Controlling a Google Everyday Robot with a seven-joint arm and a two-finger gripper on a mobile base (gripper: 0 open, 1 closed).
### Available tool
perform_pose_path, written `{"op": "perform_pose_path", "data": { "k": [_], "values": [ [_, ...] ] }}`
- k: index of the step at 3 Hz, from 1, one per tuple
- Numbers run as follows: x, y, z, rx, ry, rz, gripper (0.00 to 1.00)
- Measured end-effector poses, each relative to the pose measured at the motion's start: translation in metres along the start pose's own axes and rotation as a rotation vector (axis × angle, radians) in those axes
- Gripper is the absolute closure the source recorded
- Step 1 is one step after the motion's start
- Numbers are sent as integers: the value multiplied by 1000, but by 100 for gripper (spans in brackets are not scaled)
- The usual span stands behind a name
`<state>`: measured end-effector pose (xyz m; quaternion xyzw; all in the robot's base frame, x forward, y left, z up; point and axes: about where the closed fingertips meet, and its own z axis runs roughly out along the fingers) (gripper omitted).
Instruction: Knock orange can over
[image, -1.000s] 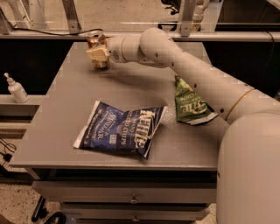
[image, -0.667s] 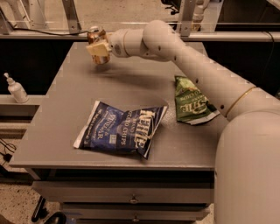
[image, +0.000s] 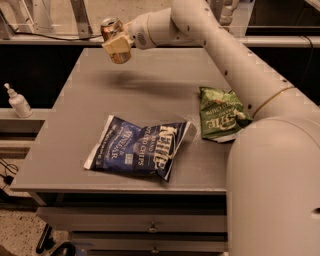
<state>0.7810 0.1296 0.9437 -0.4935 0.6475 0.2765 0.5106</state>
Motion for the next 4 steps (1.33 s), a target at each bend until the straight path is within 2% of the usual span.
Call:
{"op": "perform_pose_path", "data": {
  "k": [1,2,3,4],
  "values": [
    [10,8,-14,-63,139,-93,100],
    [29,26,-35,-135,304,-184,100],
    [45,44,-53,-182,446,-269,100],
    [65,66,-65,-224,624,-390,100]
  ]
}}
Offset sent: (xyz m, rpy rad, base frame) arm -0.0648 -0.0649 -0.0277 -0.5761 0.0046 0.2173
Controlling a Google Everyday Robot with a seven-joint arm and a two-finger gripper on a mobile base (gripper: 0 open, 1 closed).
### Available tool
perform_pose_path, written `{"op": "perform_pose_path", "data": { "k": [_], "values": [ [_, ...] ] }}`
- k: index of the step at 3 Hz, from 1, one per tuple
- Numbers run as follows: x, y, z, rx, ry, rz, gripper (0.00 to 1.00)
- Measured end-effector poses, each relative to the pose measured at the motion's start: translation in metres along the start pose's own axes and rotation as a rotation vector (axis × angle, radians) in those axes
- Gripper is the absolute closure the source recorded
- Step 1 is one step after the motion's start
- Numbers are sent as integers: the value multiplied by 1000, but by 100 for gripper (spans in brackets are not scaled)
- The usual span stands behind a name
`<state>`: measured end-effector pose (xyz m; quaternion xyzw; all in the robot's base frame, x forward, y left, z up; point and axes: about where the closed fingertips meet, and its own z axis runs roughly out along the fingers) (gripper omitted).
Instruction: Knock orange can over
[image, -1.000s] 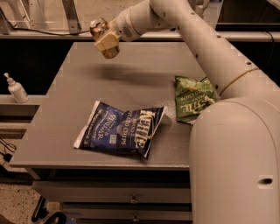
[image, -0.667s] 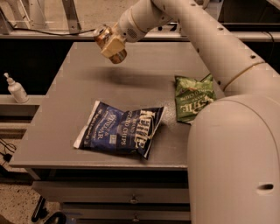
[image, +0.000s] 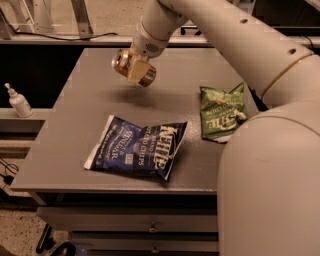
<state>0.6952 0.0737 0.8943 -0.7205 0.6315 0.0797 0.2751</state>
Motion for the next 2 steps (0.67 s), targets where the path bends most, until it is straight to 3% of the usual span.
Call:
{"op": "perform_pose_path", "data": {
  "k": [1,2],
  "values": [
    [10,18,1,-17,139,-97,100],
    [16,33,0,-42,229,-197,100]
  ]
}}
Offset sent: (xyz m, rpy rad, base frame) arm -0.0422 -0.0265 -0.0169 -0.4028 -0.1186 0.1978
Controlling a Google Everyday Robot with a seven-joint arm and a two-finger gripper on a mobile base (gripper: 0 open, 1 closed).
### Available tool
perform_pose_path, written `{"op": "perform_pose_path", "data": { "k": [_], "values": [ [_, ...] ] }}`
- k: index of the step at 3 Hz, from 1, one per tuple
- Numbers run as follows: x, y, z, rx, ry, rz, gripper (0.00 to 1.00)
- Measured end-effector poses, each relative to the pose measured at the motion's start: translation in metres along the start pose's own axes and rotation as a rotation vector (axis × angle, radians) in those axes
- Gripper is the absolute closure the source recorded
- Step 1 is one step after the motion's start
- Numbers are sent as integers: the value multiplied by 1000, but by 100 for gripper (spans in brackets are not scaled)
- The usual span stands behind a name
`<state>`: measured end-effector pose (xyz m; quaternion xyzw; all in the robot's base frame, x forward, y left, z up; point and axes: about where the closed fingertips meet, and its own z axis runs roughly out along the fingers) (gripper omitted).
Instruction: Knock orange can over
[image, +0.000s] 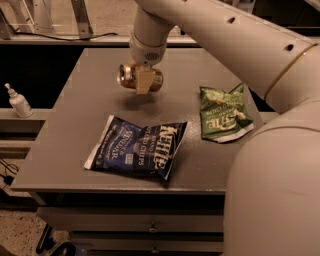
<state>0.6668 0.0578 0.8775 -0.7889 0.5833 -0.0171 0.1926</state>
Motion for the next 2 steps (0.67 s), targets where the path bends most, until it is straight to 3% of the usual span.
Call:
{"op": "perform_pose_path", "data": {
  "k": [2],
  "values": [
    [-14,25,1,-76,-13,-218,100]
  ]
}}
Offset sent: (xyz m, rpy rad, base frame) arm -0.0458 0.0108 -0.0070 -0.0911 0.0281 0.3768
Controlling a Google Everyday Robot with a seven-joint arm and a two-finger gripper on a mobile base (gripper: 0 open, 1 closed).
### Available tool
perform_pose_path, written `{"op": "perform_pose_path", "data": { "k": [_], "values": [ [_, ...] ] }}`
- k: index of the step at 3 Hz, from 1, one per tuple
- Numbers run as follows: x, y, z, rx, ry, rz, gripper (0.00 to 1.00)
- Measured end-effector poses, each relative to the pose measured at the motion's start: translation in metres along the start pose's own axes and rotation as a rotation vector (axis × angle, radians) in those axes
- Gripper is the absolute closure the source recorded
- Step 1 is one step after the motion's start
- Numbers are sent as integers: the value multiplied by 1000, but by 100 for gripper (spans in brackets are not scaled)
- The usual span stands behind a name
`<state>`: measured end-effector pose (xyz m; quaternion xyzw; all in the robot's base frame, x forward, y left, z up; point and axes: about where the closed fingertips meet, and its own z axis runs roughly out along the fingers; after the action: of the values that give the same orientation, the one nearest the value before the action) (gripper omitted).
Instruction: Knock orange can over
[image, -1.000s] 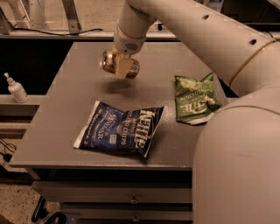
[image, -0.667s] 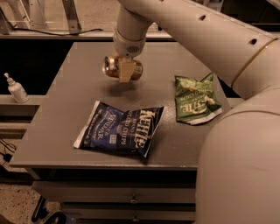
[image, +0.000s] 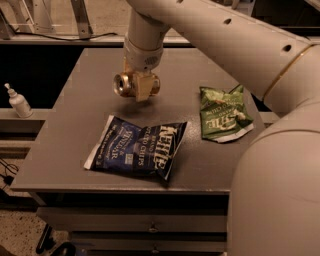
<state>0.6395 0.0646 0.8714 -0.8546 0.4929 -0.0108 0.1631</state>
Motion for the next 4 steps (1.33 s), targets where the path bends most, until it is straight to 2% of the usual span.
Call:
{"op": "perform_pose_path", "data": {
  "k": [1,2,4],
  "values": [
    [-7,9,5,-44,-12,-83,100],
    [-13,16,14,-81,-9,-138,81],
    [-23,22,29,-111,-8,-182,36]
  ]
}}
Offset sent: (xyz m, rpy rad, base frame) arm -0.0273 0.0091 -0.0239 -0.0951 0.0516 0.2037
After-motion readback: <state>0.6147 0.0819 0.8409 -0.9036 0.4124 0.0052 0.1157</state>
